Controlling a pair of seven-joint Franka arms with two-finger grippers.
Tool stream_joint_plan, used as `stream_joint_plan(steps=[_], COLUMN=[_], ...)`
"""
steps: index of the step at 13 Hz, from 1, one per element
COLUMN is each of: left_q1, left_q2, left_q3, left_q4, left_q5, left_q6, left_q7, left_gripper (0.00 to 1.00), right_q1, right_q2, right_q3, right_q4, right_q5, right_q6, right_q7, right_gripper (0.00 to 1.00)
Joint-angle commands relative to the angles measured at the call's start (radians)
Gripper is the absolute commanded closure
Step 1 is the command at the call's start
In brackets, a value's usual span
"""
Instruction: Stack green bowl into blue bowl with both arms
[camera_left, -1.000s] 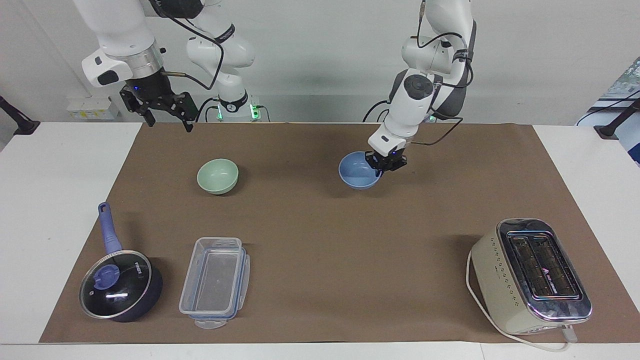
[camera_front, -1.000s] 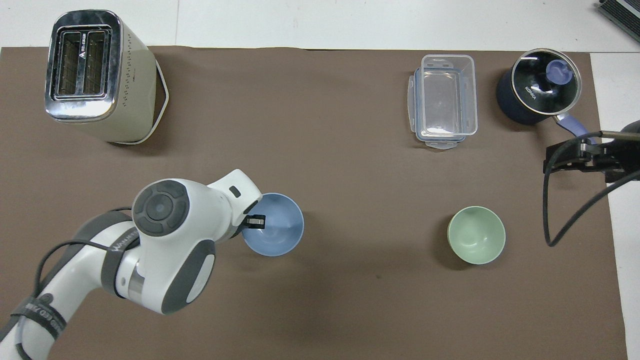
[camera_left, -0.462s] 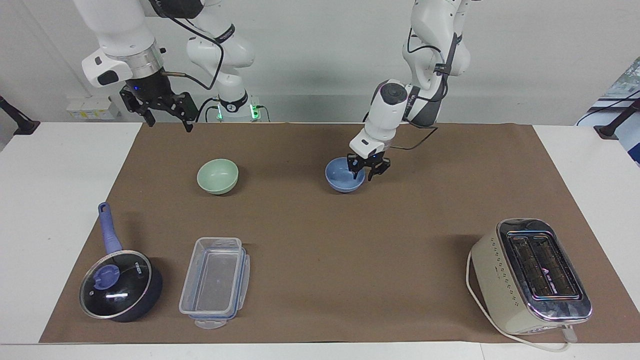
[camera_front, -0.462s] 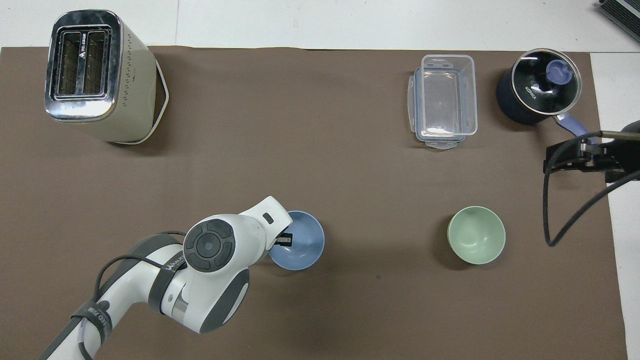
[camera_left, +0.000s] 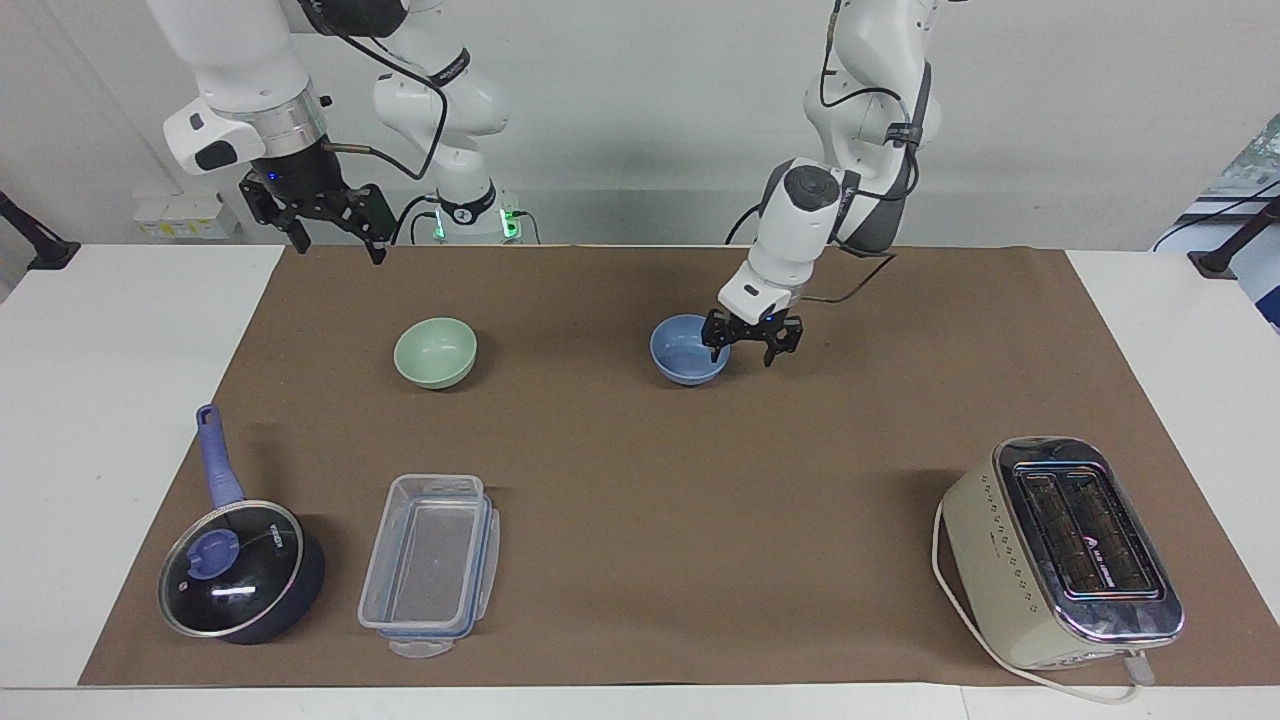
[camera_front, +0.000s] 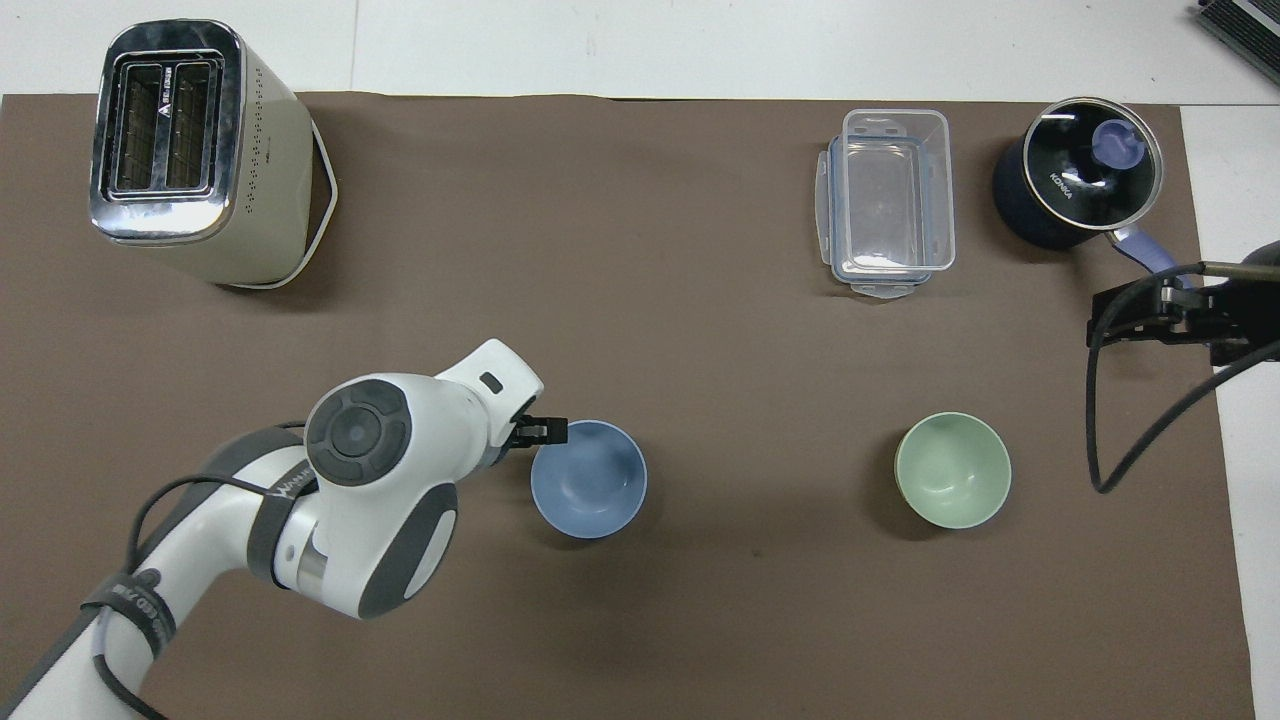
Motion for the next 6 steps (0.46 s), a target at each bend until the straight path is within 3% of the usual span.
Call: stream_joint_plan(steps=[1,4,6], left_q1=[0.119,0.246,0.315], left_q2=[0.0,0.0,-0.002], left_q3=[-0.008,-0.005,-0.005], left_q4=[0.101,0.24,0.297], left_q5=[-0.007,-0.005,-0.002], left_q6=[-0.146,-0.329,-0.386], left_q7=[0.133,0.282,0.346], left_gripper=[0.0,0.0,0.0], right_q1=[-0.006,-0.006,-0.007], right_q2=[-0.02,-0.02,-0.028], right_q3=[0.0,0.002,0.002], right_q4=[-0.024,-0.027,-0.047], right_q5=[0.003,0.008,0.023], right_q6=[0.008,0.013,0.031], right_q7=[-0.002,-0.003,-0.008], right_gripper=[0.0,0.0,0.0])
